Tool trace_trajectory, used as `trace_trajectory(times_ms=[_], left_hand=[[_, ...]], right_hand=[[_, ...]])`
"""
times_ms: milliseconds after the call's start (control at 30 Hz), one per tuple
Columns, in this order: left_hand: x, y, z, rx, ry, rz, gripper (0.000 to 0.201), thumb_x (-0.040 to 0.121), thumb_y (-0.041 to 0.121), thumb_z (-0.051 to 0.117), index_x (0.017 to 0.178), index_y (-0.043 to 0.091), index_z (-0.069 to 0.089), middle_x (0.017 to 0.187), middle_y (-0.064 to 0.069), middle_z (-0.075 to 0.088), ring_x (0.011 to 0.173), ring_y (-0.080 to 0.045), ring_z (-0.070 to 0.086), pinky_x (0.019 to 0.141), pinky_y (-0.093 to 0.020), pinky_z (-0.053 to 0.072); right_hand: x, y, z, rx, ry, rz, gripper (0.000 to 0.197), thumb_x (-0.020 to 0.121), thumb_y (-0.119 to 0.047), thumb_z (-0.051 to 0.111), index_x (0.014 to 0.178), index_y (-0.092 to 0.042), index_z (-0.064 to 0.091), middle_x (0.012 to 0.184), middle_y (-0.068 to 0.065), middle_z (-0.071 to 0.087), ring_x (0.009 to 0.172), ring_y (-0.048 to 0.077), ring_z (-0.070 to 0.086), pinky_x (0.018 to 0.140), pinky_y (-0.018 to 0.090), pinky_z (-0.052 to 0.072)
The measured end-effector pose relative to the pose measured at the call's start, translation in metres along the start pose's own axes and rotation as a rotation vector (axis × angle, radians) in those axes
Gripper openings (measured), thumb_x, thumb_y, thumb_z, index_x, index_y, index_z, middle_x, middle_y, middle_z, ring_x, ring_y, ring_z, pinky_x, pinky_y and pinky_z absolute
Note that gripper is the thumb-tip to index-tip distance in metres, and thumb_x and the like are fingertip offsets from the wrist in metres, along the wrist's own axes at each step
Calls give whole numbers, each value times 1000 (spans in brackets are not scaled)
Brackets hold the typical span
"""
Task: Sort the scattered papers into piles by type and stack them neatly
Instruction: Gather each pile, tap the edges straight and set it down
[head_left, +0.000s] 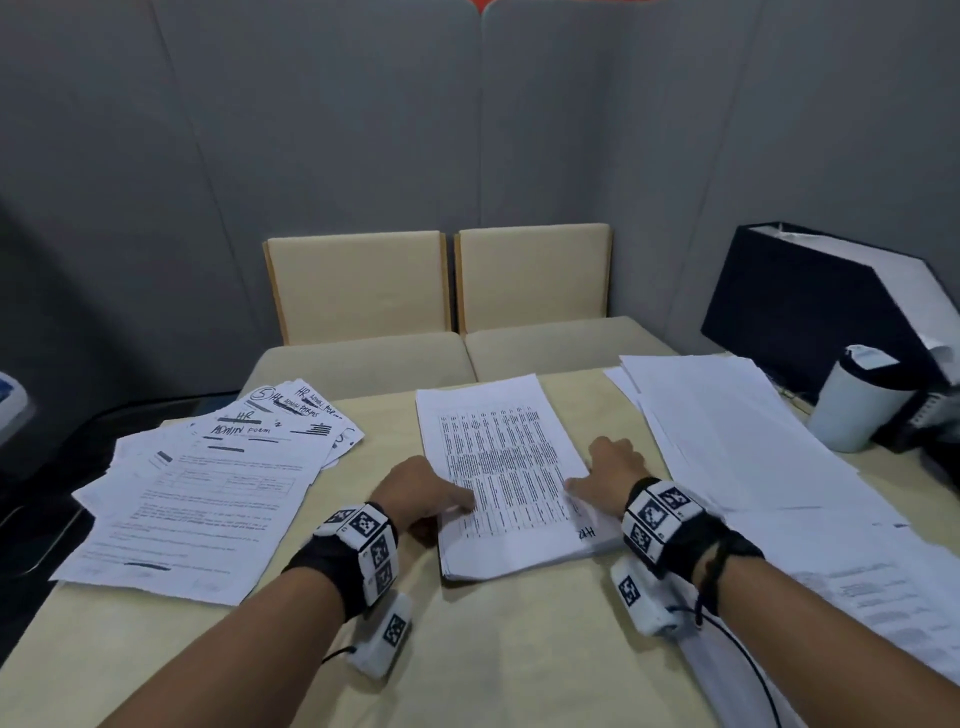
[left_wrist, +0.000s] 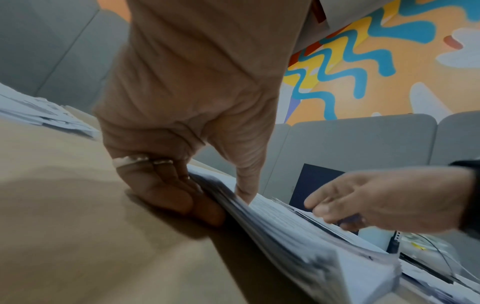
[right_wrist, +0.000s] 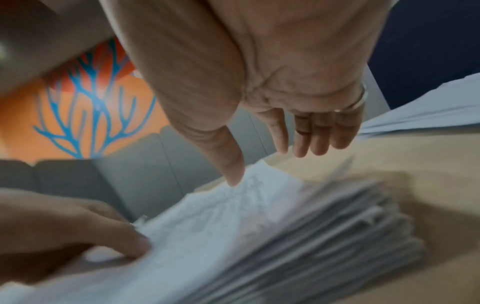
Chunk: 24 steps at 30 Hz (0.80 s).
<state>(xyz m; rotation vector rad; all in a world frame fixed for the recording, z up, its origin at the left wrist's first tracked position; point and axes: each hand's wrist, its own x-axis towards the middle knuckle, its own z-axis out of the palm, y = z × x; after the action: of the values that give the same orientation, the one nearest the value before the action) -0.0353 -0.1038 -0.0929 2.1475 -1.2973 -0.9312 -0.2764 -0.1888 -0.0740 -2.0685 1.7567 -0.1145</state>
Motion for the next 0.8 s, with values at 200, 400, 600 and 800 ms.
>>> trace_trajectory(times_ms=[200,400,600,800], left_hand=[[-10,-3,0,46,40,49,28,77,41,87,70,22,67,78,8,71,73,-11,67,57,-24,47],[-20,11,1,579,205,26,87,75,74,75,122,9,44,94,-2,65,83,-25,66,61,-32,46],[-44,59,32,809,202,297,83,86,69,67,142,15,40,136,-14,48,116,-38,60,96,-46,48],[-48,125,102,636,-69,583,58,92,46,71,141,24,49,135,-7,49,119,-29,58,96,-42,51]], right_hand=[[-93,16,-14,444,26,-212,58,92,-43,75,140,-23,49,134,-2,49,127,15,49,107,33,43],[-140,76,-16,791,87,-174,29,88,-31,83,113,-28,69,115,-3,68,106,13,67,97,31,55],[-140,129,15,1000,30,20,22,88,-14,82,108,-16,71,108,5,70,103,16,67,99,32,54],[-133,134,29,1035,80,79,20,88,-10,81,104,-12,70,99,3,69,95,15,65,92,28,54]])
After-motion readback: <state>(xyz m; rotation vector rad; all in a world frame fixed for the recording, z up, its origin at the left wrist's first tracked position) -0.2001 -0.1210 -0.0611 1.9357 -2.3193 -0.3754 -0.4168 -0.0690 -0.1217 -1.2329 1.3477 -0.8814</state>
